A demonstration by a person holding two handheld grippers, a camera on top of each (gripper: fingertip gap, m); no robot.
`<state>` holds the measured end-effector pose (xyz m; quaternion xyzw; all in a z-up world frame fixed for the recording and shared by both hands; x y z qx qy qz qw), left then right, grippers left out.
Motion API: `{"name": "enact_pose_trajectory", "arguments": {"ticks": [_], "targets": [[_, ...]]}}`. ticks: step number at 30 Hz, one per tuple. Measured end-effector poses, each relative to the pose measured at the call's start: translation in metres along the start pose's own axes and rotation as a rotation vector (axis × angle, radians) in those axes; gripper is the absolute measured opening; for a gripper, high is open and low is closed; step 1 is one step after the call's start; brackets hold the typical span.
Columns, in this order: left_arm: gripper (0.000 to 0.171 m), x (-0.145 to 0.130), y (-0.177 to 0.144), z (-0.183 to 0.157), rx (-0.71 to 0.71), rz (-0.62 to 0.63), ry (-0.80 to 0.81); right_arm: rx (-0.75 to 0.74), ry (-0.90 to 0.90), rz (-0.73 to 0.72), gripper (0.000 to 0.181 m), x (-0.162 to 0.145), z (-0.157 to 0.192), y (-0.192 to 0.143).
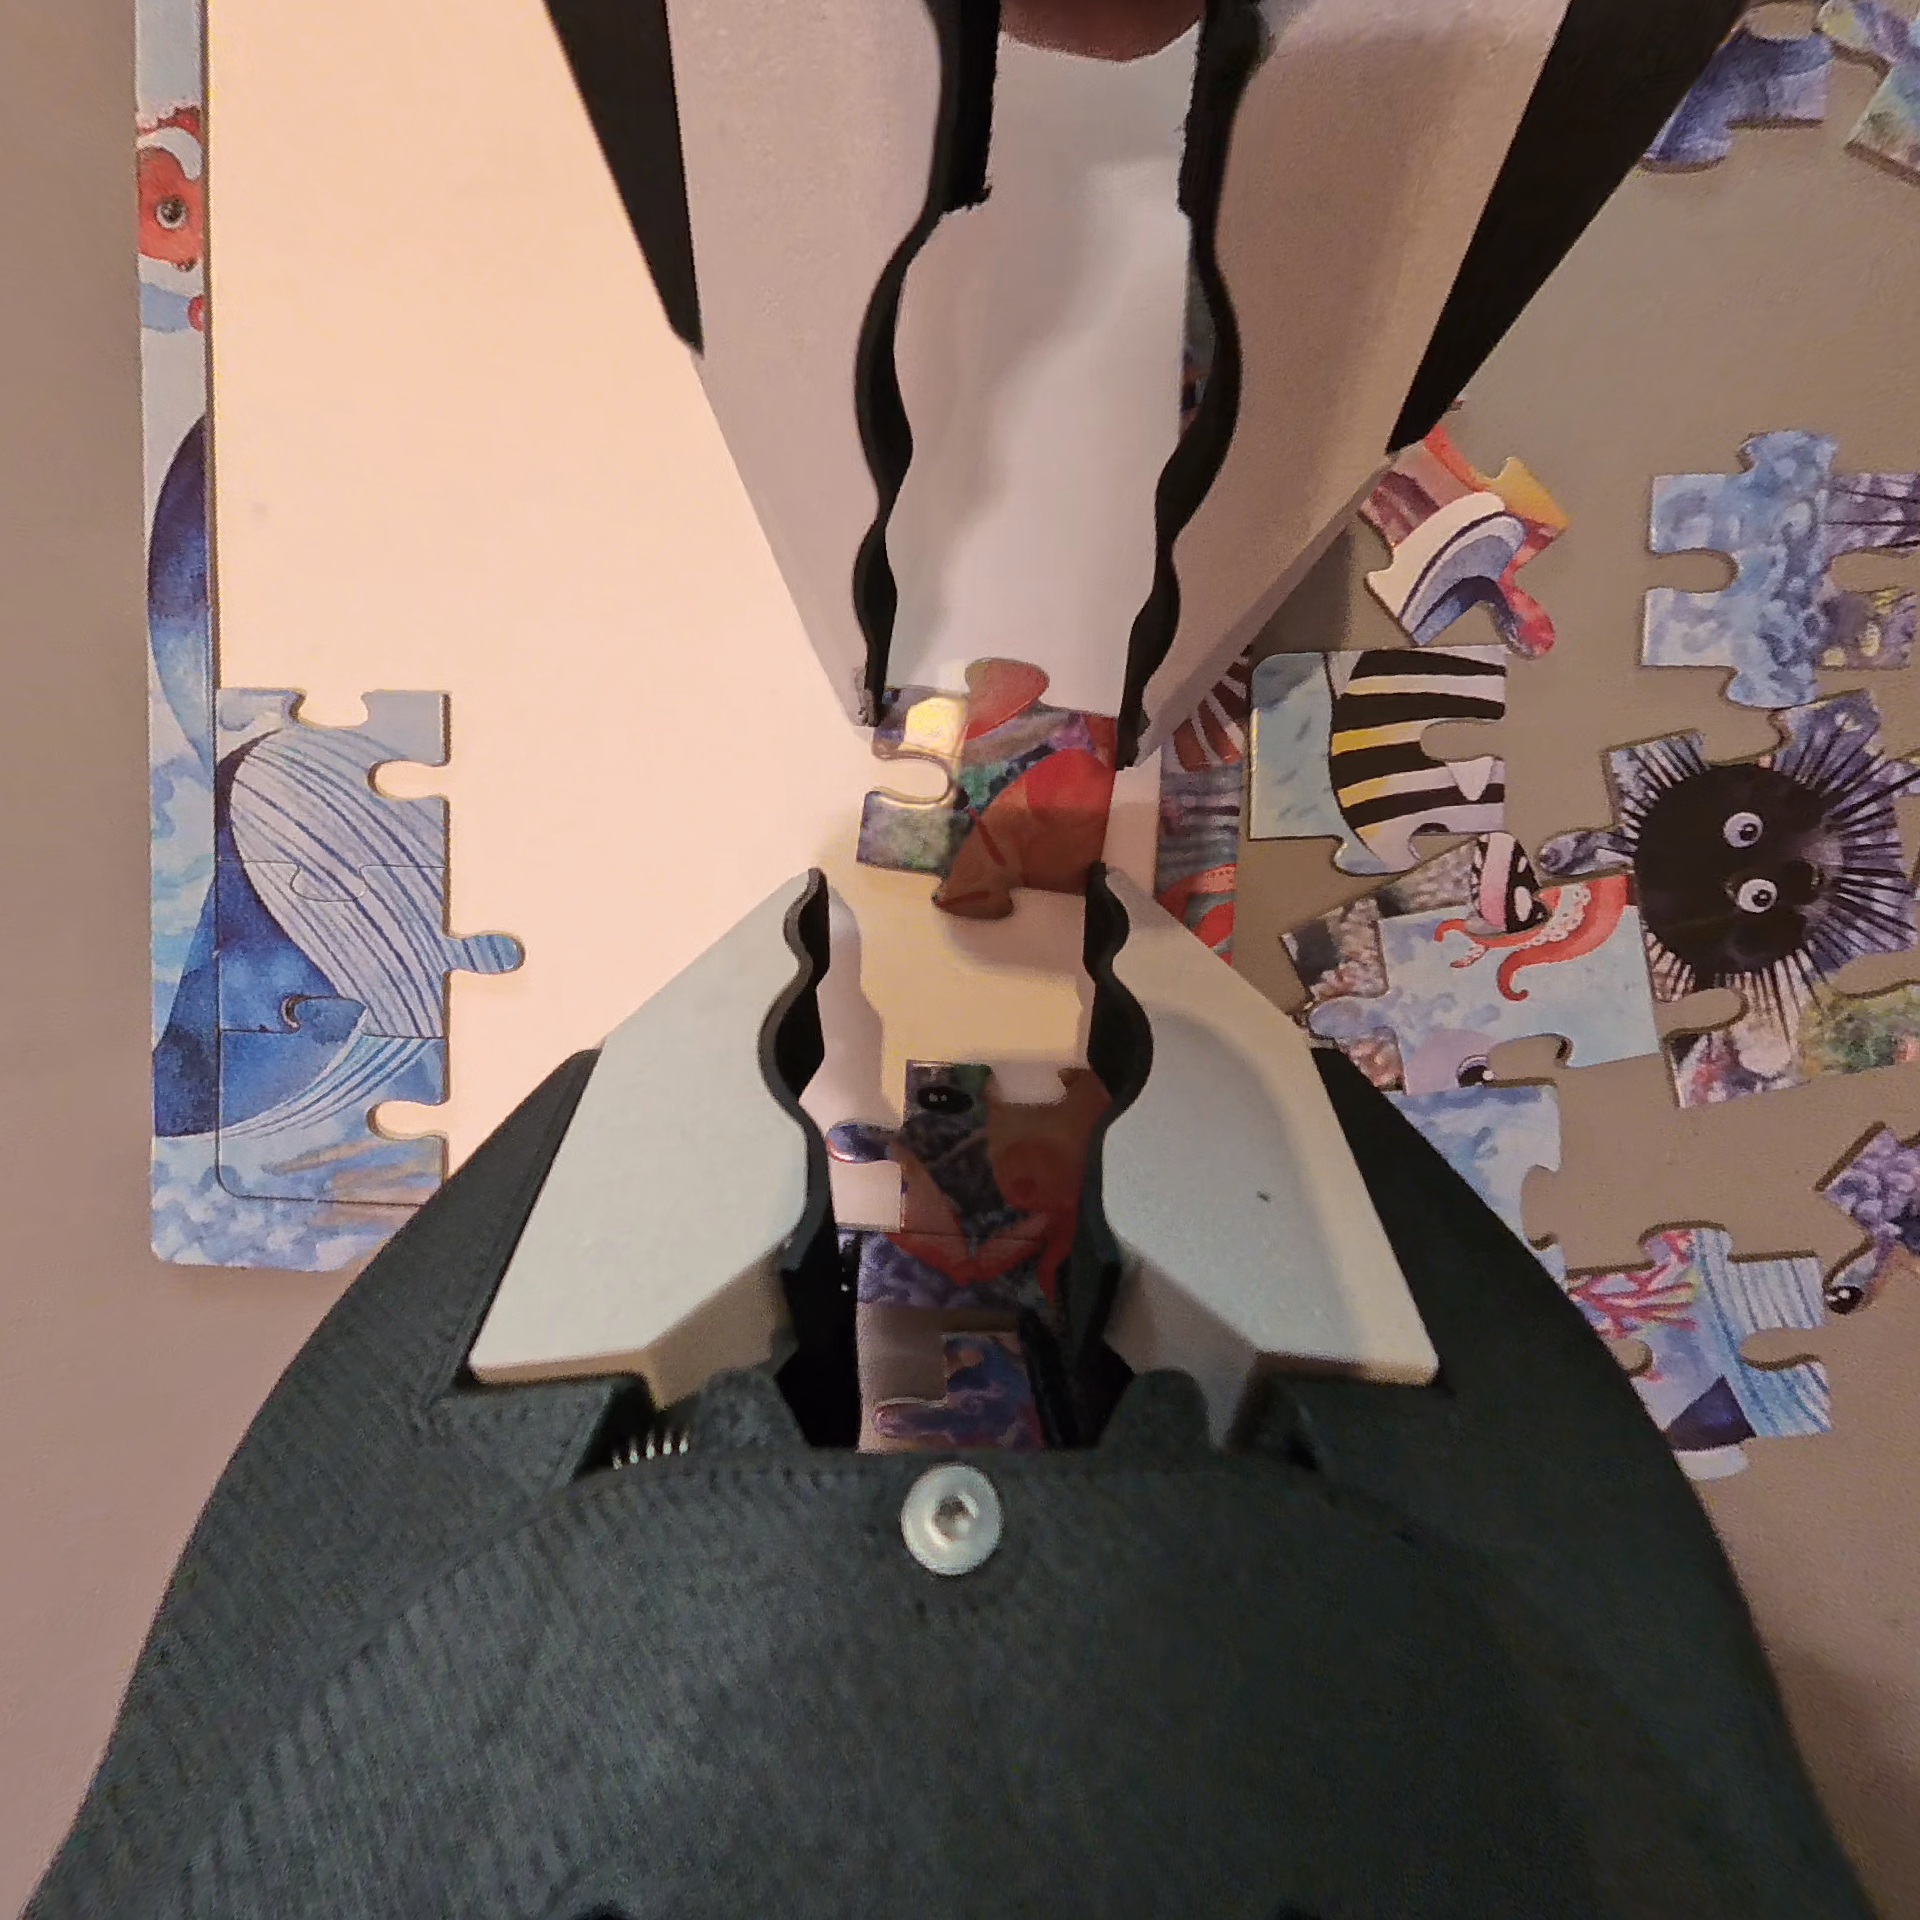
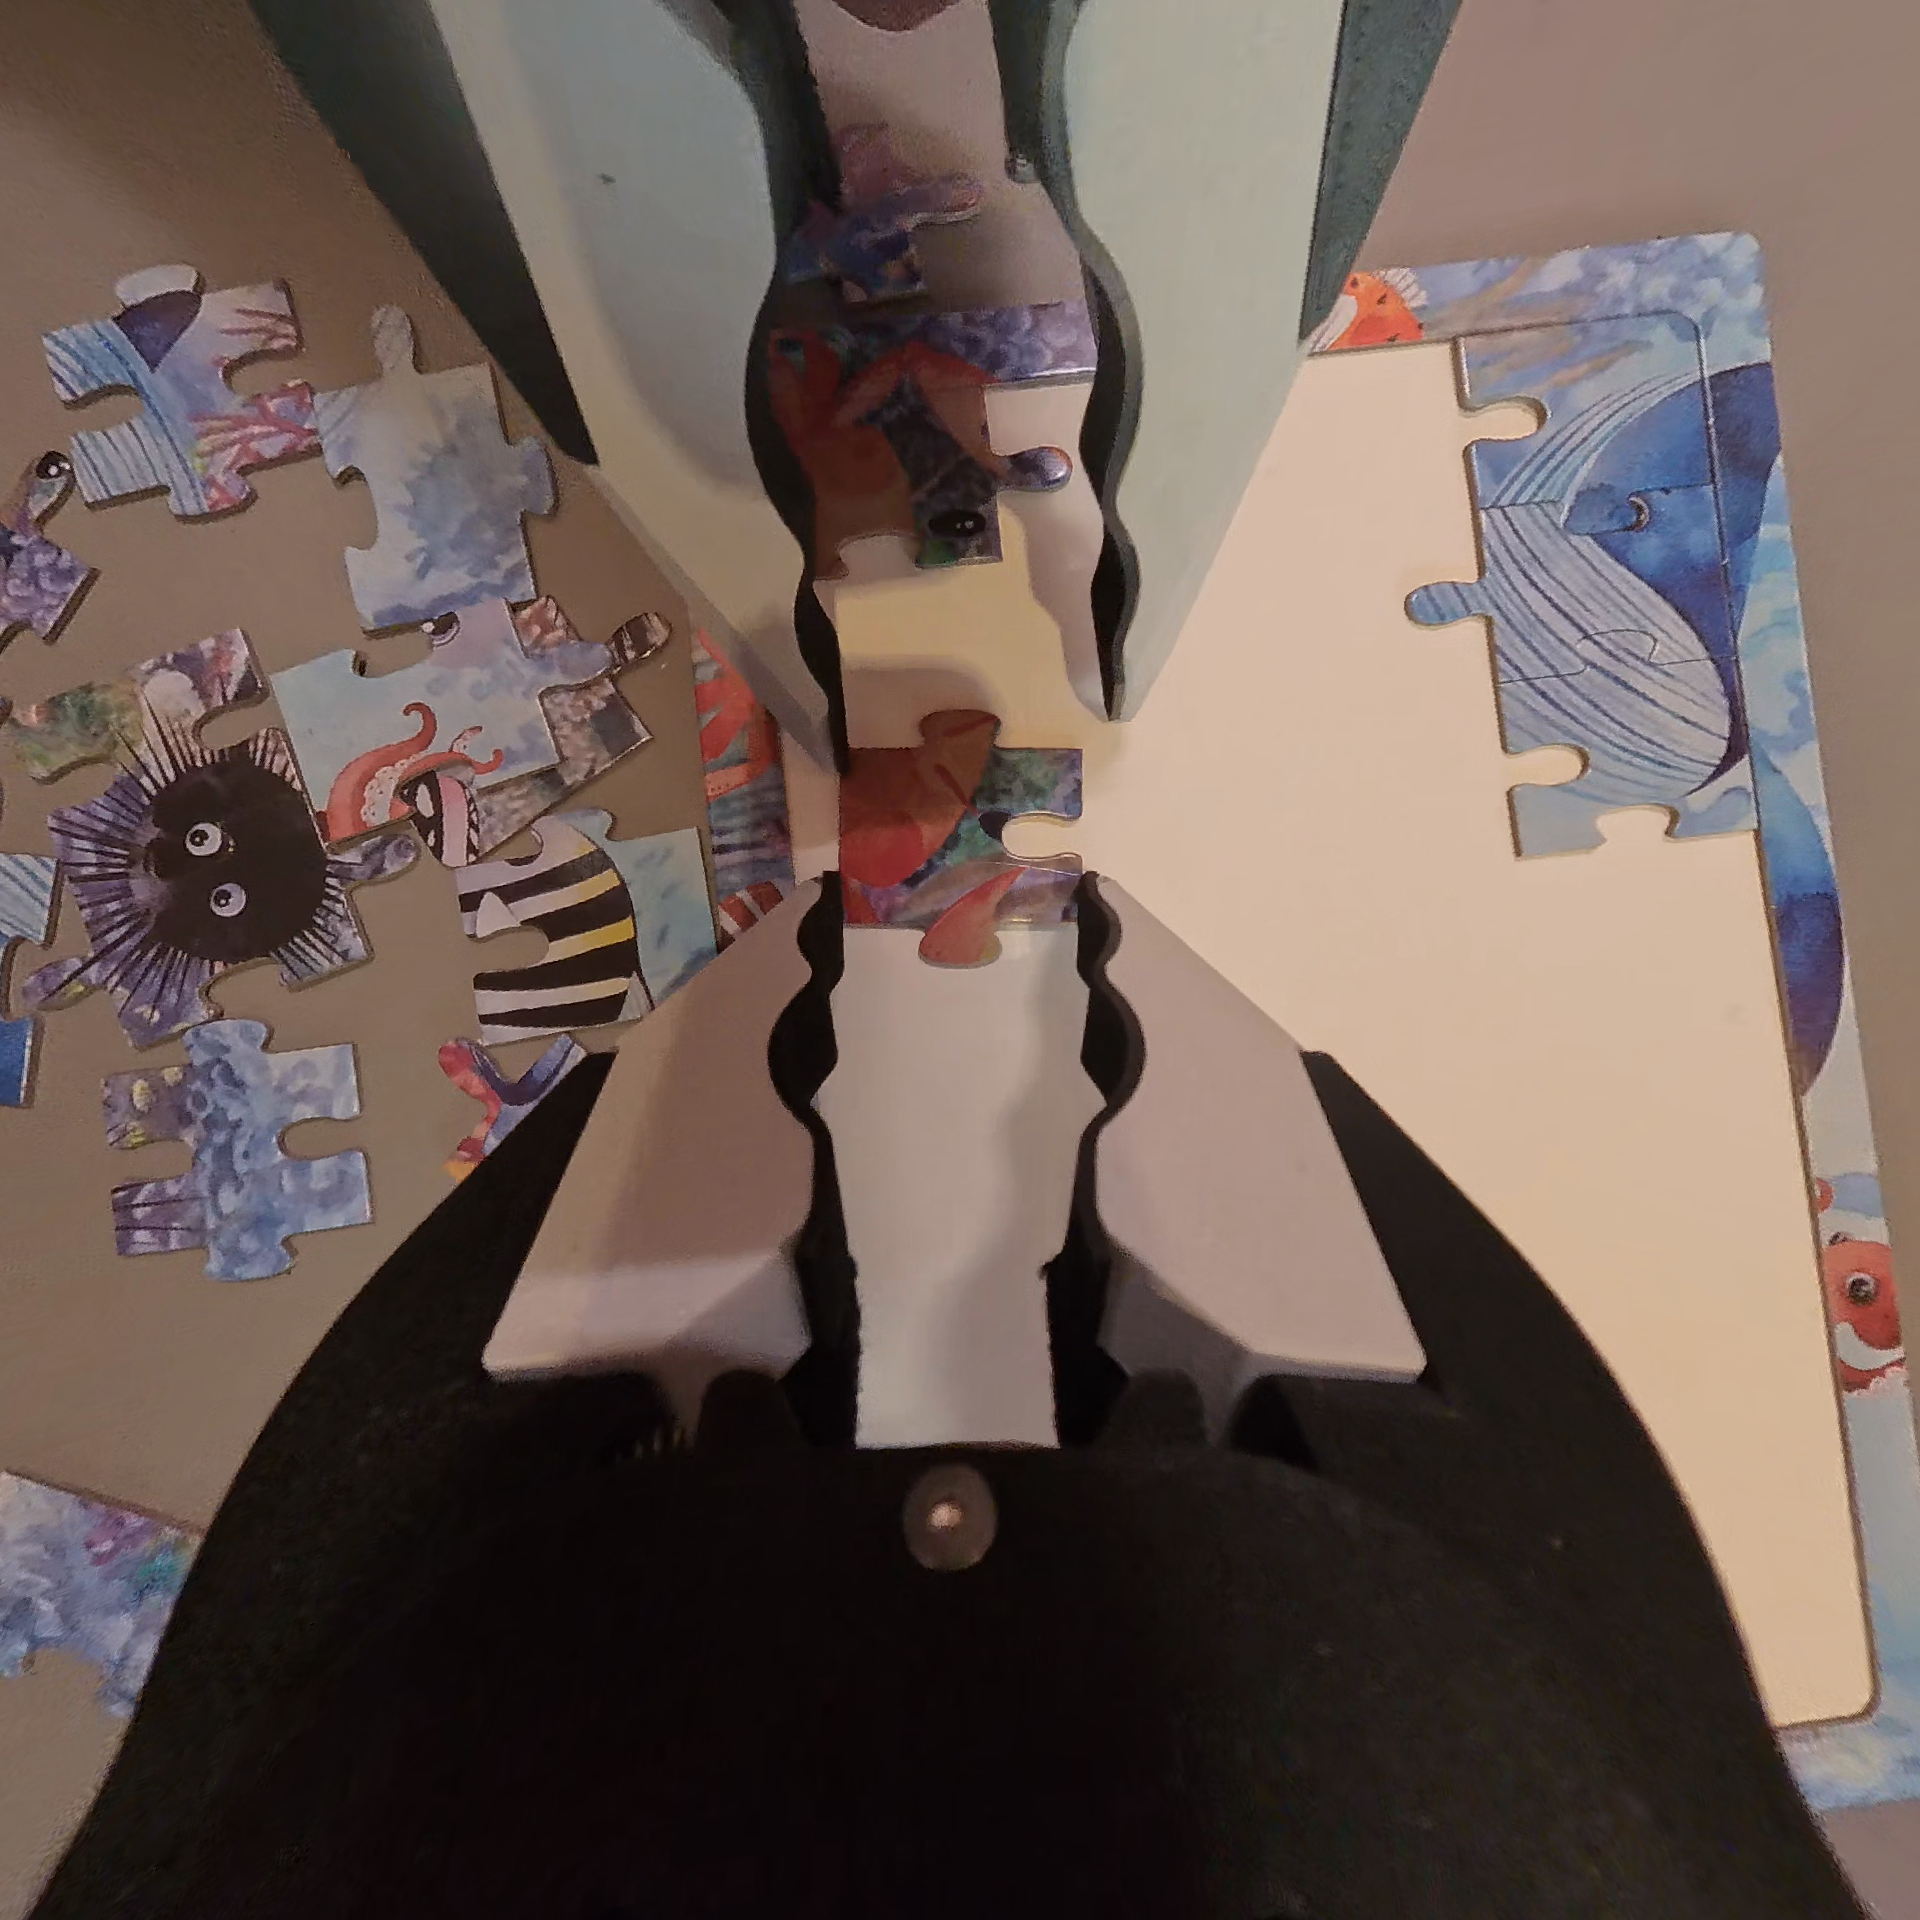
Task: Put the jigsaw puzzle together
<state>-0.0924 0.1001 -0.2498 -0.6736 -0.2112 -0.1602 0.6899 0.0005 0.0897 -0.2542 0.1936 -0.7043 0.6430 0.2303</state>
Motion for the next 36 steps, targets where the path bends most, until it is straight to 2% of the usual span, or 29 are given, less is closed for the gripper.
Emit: {"name": "enact_pose_trajectory", "arguments": {"ticks": [6, 12, 17, 22, 28, 36], "targets": [[0.049, -0.008, -0.021, -0.002, 0.009, -0.047, -0.039, 0.000, 0.003, -0.074, 0.043, 0.003, 0.000, -0.006], [0.037, -0.035, -0.047, -0.014, 0.026, -0.056, -0.074, 0.084, -0.035, -0.074, 0.043, 0.023, 0.003, -0.004], [0.032, -0.047, -0.042, -0.016, 0.037, -0.079, -0.099, 0.113, -0.054, 0.010, 0.043, 0.035, 0.002, 0.013], [0.029, -0.042, -0.035, -0.024, 0.002, -0.125, -0.066, 0.127, -0.025, 0.091, 0.043, 0.037, -0.001, 0.021], [0.032, -0.042, -0.021, -0.027, -0.014, -0.098, -0.048, 0.137, -0.050, 0.127, 0.043, 0.038, -0.001, 0.021], [0.033, -0.043, -0.024, -0.027, -0.015, -0.101, -0.056, 0.142, -0.047, 0.103, 0.042, 0.044, -0.002, 0.016]]}}
Point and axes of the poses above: each gripper's, where its closed fingertips meet, y out along the fingers, x out of its top, z = x × y across the jaws, the point moved 7 cm from there along -y, back along the fingers, and after that the axes turned 5 degrees about -y, right-handed, at the moved point
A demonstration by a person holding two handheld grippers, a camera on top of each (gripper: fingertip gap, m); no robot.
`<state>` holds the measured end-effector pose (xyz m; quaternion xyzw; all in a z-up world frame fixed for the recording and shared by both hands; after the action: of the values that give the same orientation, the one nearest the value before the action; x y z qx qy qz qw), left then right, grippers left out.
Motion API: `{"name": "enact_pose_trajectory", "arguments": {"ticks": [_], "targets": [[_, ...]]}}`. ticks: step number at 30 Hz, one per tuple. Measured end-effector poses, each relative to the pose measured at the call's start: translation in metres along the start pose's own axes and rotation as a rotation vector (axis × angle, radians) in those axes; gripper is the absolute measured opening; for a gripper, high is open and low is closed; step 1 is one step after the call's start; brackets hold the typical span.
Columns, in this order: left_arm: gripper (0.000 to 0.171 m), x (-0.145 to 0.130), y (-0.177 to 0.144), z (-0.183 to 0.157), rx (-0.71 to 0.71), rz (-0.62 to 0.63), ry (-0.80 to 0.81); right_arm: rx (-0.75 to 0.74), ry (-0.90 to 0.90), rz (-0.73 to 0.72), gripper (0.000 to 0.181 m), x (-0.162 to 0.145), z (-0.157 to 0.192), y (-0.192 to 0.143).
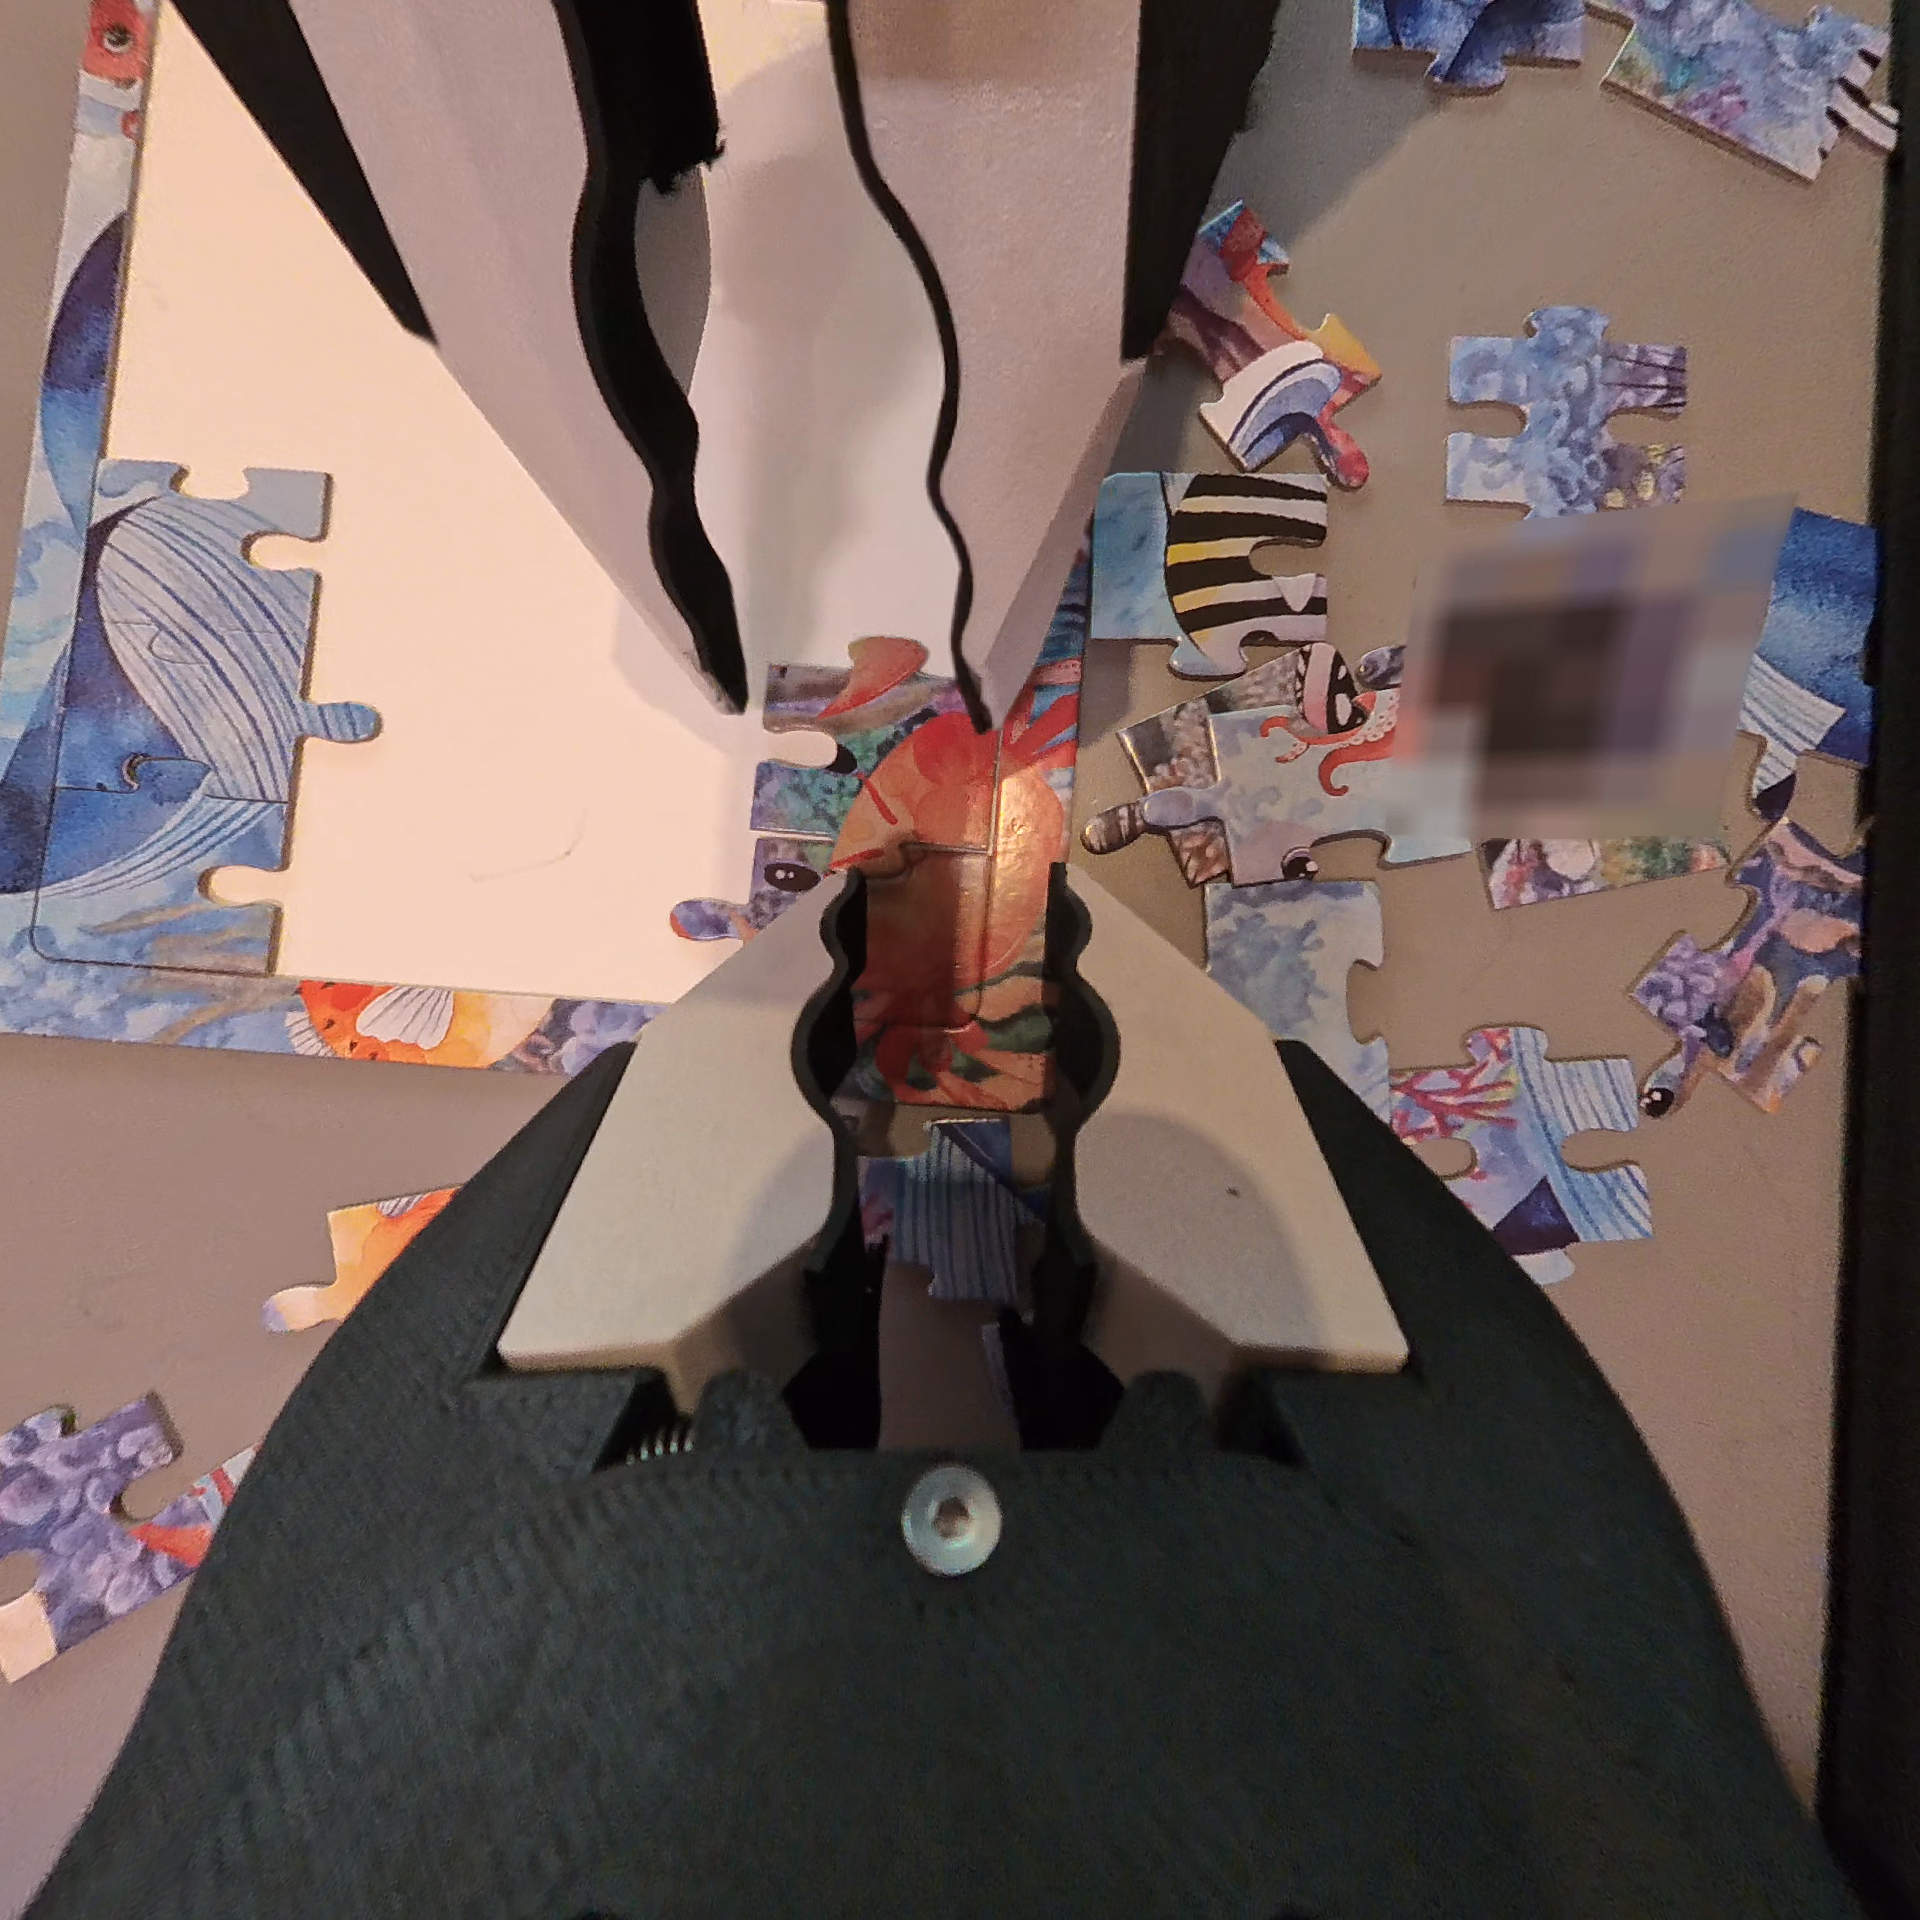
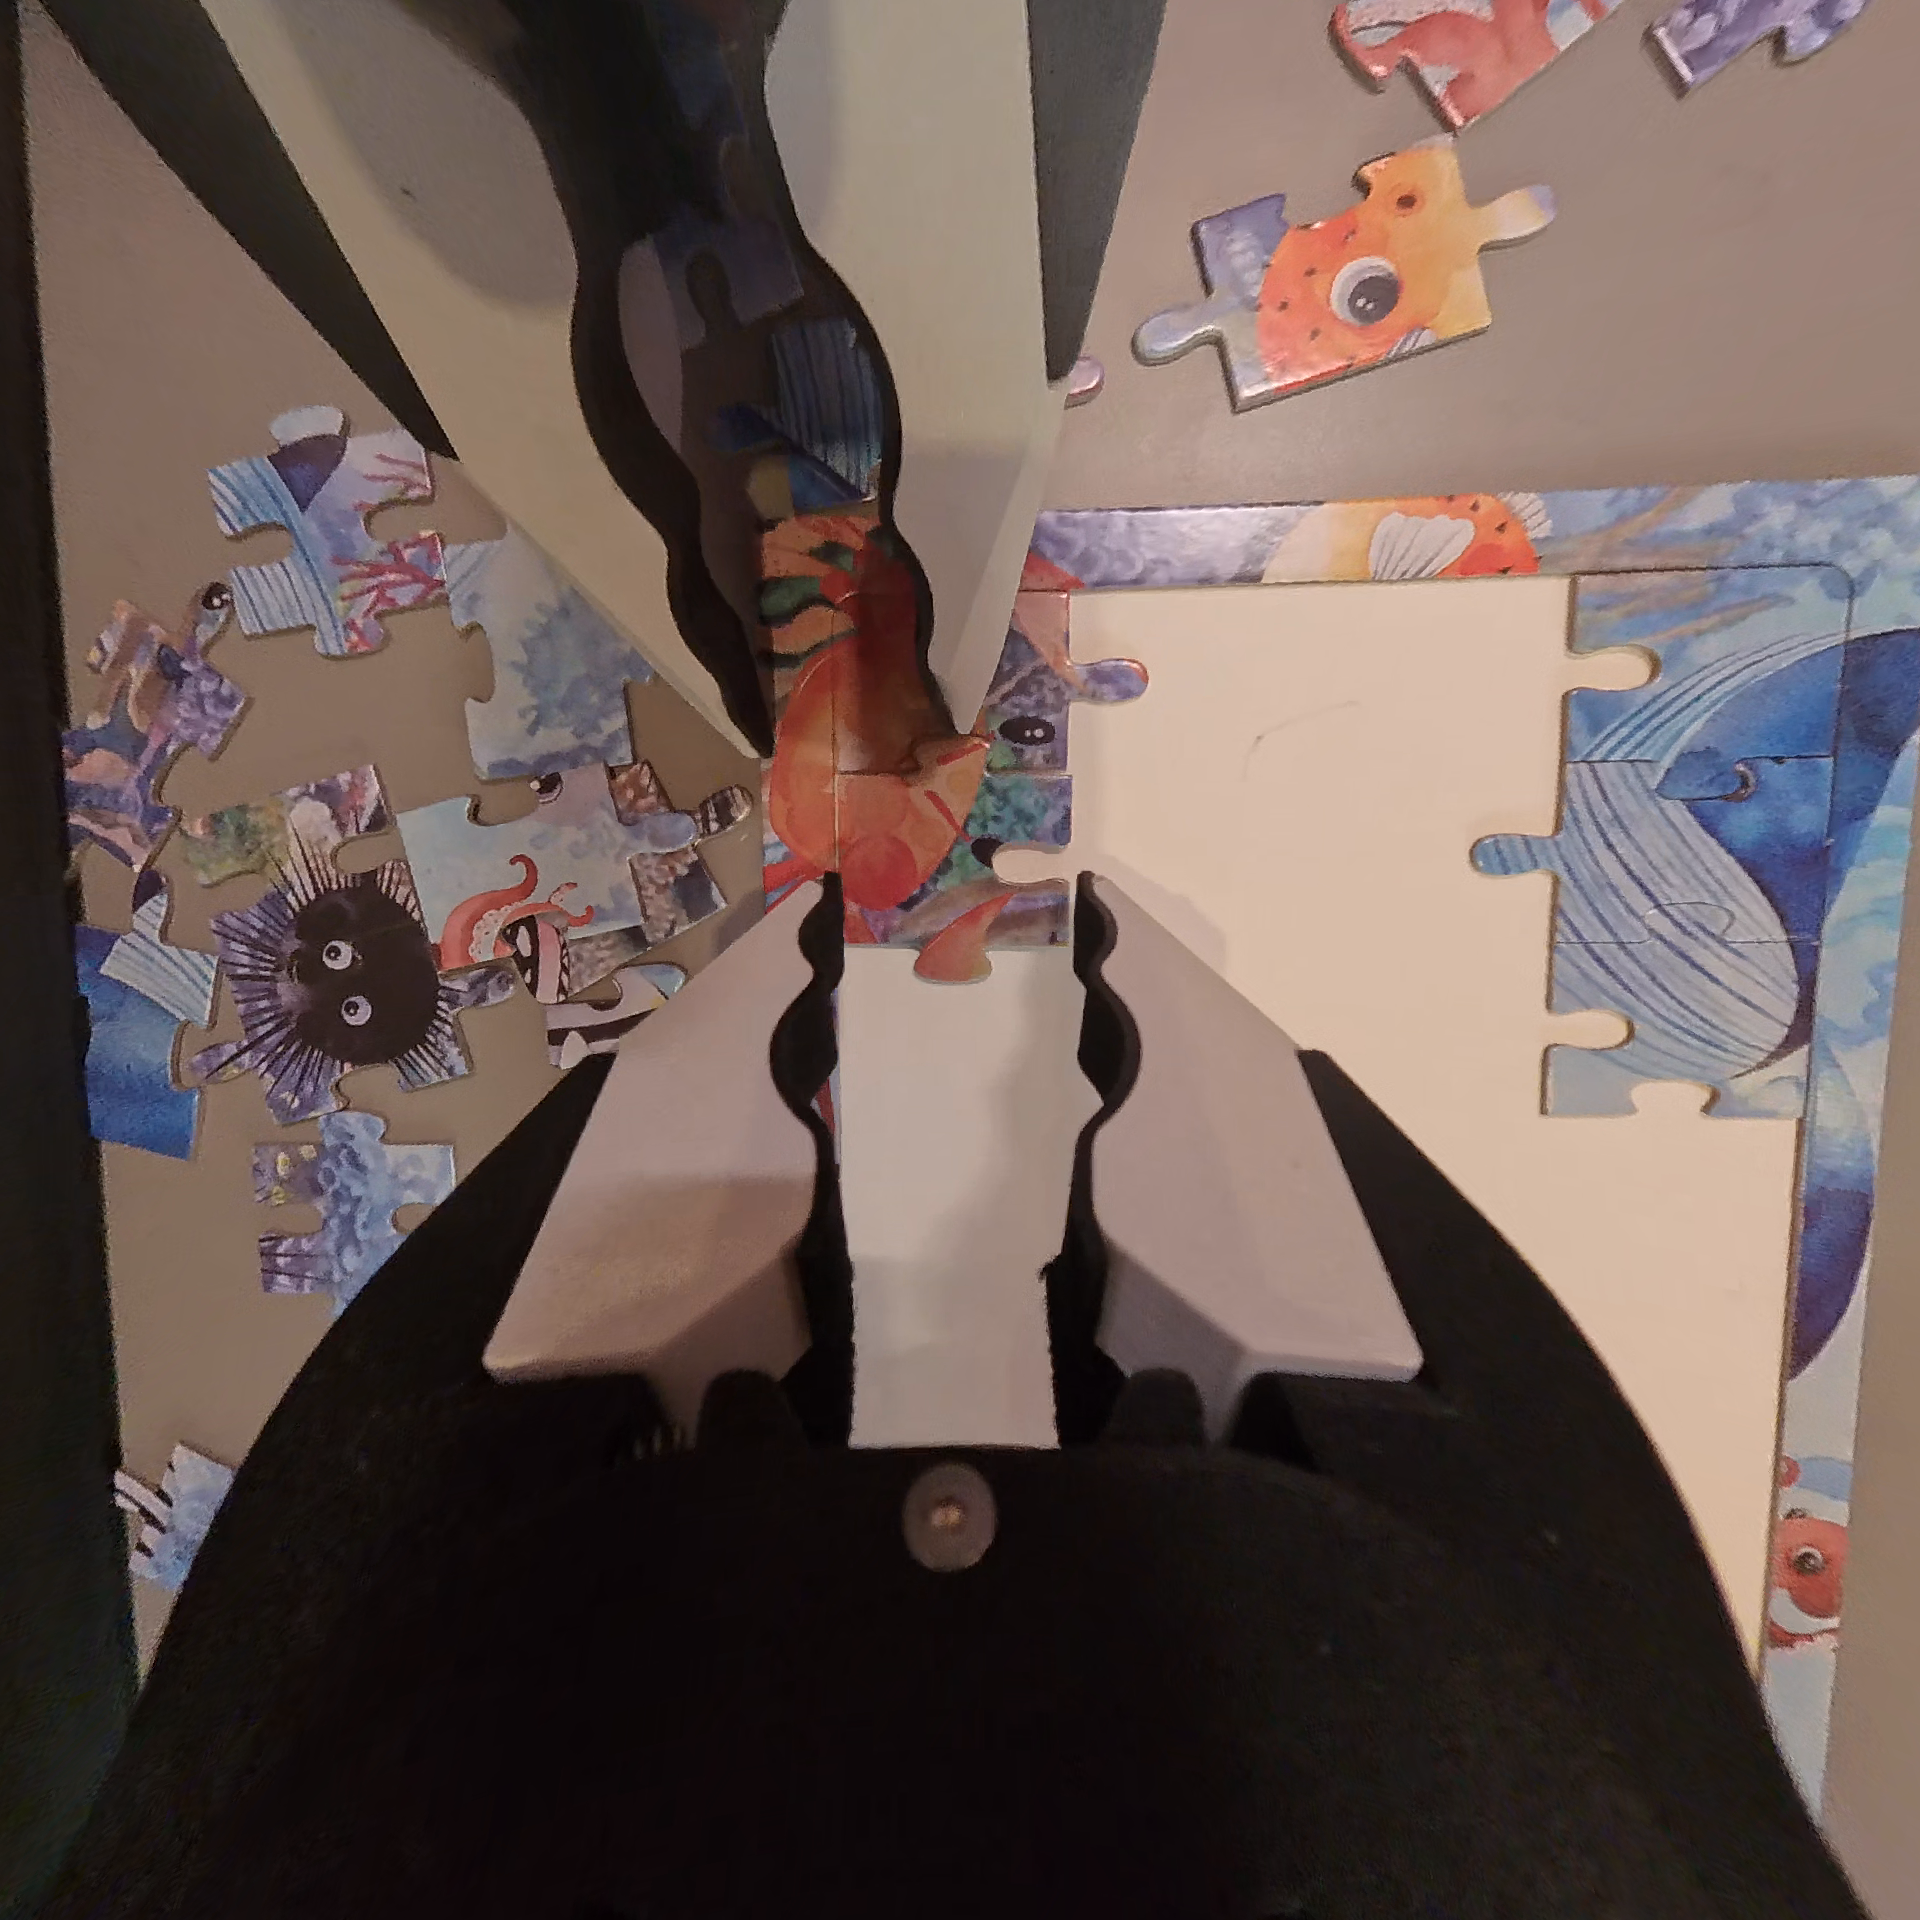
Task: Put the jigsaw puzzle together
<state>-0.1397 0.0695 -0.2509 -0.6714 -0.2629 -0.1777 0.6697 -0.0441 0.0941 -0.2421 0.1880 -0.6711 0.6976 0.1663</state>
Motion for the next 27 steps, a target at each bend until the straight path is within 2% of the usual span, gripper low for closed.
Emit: {"name": "enact_pose_trajectory", "arguments": {"ticks": [9, 15, 19, 22, 24, 27], "targets": [[0.037, -0.003, -0.003, 0.000, 0.014, 0.019, 0.008, 0.006, 0.016, -0.024, 0.023, 0.003, 0.000, 0.010], [0.038, -0.004, -0.006, -0.001, 0.019, 0.018, 0.008, -0.009, 0.011, -0.039, 0.018, 0.010, 0.000, 0.001], [0.037, -0.006, -0.007, -0.001, 0.017, 0.031, -0.001, -0.019, 0.019, -0.077, 0.000, 0.018, -0.003, 0.000], [0.039, -0.008, -0.005, -0.002, 0.003, 0.038, -0.009, -0.006, 0.032, -0.053, 0.000, 0.015, -0.001, 0.016], [0.039, -0.008, -0.006, -0.003, 0.004, 0.040, -0.008, -0.011, 0.026, -0.031, 0.000, 0.017, 0.000, 0.013], [0.039, -0.009, -0.007, -0.002, 0.012, 0.048, -0.005, -0.037, 0.033, -0.104, 0.000, 0.027, -0.001, 0.001]]}}
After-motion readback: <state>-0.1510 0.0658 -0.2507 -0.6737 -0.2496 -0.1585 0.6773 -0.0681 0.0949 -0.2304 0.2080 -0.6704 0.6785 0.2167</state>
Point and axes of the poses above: each gripper's, where its closed fingertips meet, y out along the fingers, x out of its top, z = x × y across the jaws, the point moved 7 cm from there along -y, back along the fingers, and after that the axes turned 5 degrees about -y, right-handed, at the moved point
